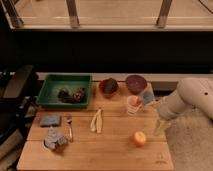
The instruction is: Place towel in purple bowl
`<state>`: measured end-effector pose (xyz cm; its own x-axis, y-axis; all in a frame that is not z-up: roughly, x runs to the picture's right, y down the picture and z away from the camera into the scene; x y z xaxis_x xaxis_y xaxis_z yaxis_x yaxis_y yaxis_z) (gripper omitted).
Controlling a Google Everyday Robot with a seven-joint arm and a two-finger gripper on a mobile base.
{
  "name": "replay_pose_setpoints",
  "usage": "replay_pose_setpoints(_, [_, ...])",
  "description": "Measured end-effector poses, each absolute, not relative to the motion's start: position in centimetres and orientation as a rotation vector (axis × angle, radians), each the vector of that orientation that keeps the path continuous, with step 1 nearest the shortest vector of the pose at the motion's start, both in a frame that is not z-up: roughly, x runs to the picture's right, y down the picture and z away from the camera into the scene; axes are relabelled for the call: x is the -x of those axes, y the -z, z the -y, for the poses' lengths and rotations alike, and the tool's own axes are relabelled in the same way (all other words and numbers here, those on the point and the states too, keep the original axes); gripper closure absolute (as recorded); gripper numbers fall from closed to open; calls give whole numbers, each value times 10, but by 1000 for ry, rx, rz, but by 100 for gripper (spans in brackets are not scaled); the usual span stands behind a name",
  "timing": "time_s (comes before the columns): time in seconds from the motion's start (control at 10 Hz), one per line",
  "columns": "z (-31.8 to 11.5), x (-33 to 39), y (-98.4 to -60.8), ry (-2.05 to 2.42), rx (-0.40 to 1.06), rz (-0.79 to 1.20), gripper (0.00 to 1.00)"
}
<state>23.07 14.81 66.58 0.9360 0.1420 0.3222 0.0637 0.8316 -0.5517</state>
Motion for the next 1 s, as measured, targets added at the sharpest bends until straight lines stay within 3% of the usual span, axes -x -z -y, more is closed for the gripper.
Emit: replay_pose_setpoints(1.0, [-148, -231, -666, -43, 591, 363, 20])
